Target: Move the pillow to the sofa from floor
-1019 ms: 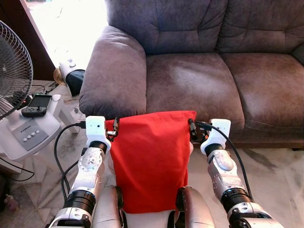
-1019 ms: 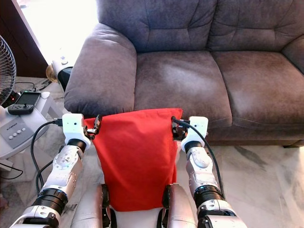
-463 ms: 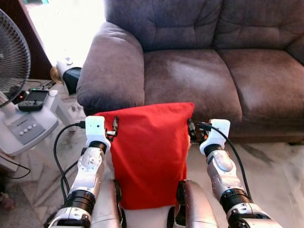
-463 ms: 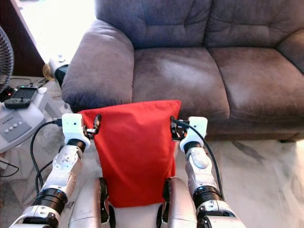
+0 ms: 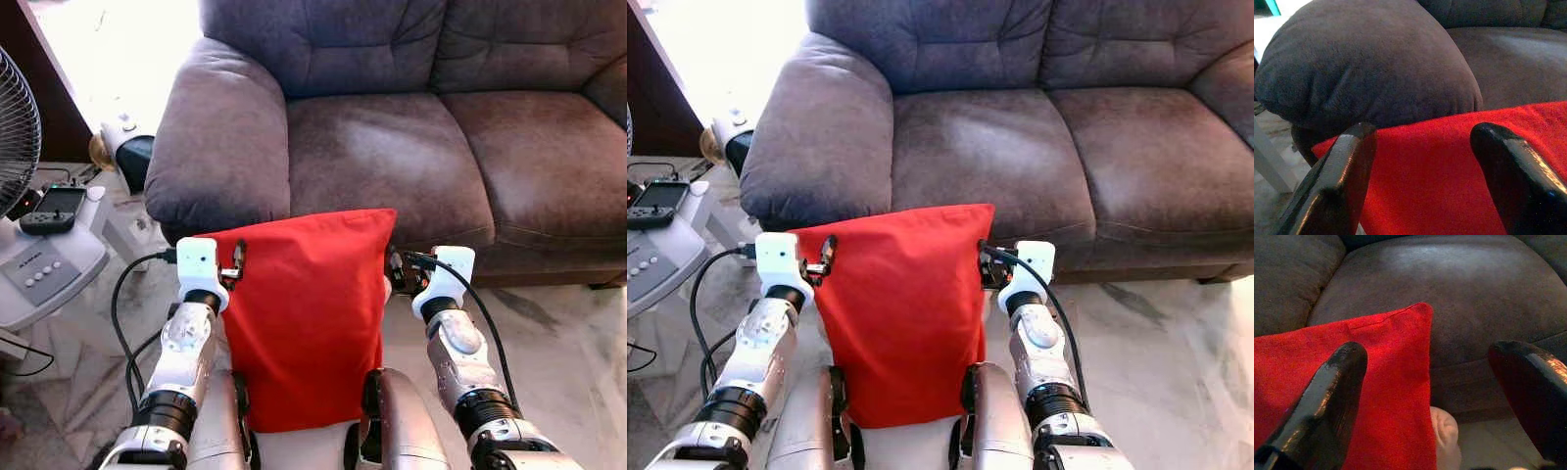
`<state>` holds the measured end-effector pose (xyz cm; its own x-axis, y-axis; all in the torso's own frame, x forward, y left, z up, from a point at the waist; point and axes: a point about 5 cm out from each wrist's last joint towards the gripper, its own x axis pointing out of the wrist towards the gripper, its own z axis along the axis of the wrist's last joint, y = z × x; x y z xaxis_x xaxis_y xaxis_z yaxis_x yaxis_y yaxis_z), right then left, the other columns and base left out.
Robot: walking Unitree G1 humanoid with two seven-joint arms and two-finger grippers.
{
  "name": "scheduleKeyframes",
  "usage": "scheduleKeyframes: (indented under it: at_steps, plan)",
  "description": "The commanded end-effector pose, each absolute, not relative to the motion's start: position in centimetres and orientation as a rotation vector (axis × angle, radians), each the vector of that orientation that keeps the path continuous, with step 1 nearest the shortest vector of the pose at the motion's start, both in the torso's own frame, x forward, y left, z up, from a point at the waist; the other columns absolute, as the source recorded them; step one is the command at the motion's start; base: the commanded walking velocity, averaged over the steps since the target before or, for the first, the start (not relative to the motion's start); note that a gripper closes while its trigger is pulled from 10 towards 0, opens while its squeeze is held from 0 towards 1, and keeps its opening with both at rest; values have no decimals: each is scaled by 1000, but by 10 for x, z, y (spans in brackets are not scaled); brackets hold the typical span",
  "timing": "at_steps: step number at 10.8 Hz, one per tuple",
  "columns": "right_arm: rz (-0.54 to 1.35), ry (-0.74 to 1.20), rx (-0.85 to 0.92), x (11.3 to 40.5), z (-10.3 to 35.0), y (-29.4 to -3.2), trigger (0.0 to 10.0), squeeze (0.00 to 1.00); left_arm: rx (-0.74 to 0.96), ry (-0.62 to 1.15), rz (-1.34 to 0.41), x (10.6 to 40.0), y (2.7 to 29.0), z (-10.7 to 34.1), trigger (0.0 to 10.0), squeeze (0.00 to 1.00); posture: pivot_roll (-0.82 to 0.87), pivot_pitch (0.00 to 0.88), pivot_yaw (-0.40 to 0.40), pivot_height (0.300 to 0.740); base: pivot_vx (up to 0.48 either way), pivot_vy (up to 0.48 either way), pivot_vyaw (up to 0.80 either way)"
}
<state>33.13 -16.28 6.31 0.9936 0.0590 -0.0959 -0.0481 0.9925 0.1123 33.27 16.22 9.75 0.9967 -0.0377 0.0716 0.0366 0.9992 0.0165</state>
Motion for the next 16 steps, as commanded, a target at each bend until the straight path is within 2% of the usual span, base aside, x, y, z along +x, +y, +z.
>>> scheduleKeyframes:
  at_steps: [1,4,7,16]
  plan:
    - [64,114,121,332,62,-161,10000,0,36,-43,-39,333,163,93,10000,0,51,146,-22,568,0,0,0]
    - [100,106,79,338,69,-158,10000,0,51,-33,-44,333,161,92,10000,0,52,147,-23,568,0,0,0]
    - [112,104,65,335,65,-157,10000,0,64,-29,-43,334,161,91,10000,0,50,142,-23,568,0,0,665]
    - [56,102,99,333,63,-164,10000,0,39,-64,-53,335,159,94,10000,0,47,103,-22,568,0,0,0]
